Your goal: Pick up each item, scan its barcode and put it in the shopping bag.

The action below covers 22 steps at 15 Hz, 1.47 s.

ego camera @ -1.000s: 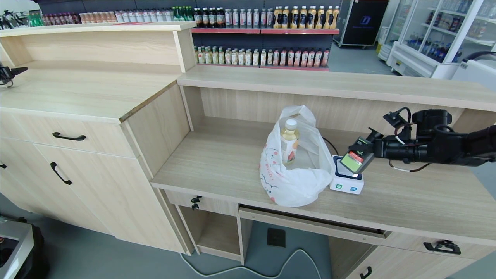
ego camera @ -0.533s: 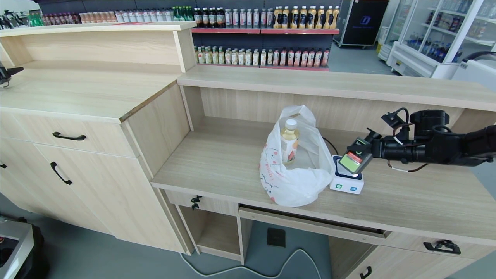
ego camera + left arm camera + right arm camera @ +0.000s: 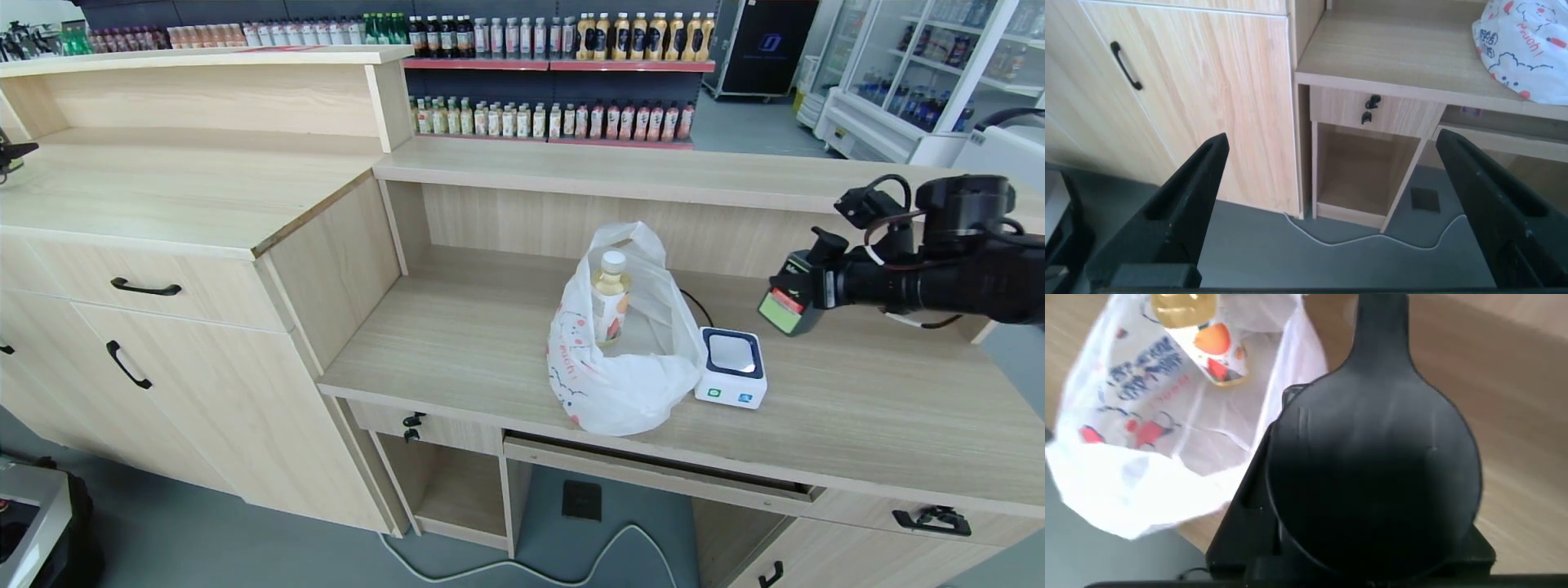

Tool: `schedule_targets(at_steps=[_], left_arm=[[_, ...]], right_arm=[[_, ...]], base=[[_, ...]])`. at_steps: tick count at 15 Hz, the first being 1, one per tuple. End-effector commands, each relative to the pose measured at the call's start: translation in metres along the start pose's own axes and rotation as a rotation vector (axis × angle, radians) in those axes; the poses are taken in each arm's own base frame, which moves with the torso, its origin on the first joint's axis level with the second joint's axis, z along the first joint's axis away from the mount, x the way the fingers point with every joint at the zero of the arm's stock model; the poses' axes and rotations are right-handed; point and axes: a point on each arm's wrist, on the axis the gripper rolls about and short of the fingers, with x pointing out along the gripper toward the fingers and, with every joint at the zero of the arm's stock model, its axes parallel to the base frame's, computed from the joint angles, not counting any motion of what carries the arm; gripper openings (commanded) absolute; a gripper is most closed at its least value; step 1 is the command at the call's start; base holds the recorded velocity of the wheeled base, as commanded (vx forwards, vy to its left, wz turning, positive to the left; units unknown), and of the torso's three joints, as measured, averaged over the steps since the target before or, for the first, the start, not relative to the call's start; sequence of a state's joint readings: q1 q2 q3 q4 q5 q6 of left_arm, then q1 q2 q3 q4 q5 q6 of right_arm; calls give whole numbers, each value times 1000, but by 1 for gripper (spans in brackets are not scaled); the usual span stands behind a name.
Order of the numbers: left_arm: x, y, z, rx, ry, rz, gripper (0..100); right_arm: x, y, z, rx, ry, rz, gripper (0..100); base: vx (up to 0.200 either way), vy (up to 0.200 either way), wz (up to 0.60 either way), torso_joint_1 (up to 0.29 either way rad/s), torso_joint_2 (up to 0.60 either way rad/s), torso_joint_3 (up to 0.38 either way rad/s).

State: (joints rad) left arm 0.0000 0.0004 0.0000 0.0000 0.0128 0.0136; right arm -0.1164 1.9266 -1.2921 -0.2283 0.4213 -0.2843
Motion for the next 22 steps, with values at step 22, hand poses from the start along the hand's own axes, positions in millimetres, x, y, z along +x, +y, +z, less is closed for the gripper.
schedule_targets(at_steps=[22], left_arm=[[0, 0, 0, 0, 0, 1, 100]], right_arm=[[24, 20, -48, -318, -19, 395, 0]], base=[[0, 0, 136, 0, 1, 1]])
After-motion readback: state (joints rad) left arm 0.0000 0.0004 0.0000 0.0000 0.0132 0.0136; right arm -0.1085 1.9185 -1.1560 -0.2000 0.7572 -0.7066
